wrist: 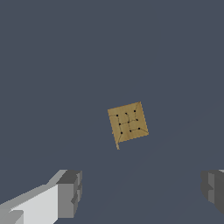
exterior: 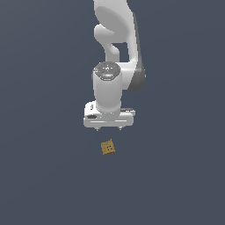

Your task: Pick up the object and move it to a goal position.

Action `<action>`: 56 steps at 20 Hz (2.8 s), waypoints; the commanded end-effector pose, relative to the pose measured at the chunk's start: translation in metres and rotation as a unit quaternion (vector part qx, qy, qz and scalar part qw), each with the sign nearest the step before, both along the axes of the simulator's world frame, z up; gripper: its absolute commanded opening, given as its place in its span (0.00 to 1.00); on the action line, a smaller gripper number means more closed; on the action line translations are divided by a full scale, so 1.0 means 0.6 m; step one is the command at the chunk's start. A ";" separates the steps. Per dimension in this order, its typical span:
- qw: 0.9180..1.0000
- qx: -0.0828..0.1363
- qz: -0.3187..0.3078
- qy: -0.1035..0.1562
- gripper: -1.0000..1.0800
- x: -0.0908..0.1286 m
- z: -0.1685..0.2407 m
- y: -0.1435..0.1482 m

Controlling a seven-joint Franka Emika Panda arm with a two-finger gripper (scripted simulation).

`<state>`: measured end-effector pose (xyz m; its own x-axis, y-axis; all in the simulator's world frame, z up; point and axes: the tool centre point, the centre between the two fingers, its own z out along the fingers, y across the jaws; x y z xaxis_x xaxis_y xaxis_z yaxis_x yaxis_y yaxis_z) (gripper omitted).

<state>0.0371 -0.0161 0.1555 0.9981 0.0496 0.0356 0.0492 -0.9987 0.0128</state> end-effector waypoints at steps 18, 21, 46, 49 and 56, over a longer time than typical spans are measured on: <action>0.992 0.003 0.123 0.019 0.96 0.045 -0.157 -0.017; 0.992 0.003 0.122 0.019 0.96 0.044 -0.157 -0.017; 0.992 0.003 0.124 0.019 0.00 0.045 -0.241 -0.017; 0.992 0.003 0.123 0.019 0.00 0.044 -0.241 -0.017; 0.992 0.003 0.123 0.019 0.00 0.042 -0.218 -0.023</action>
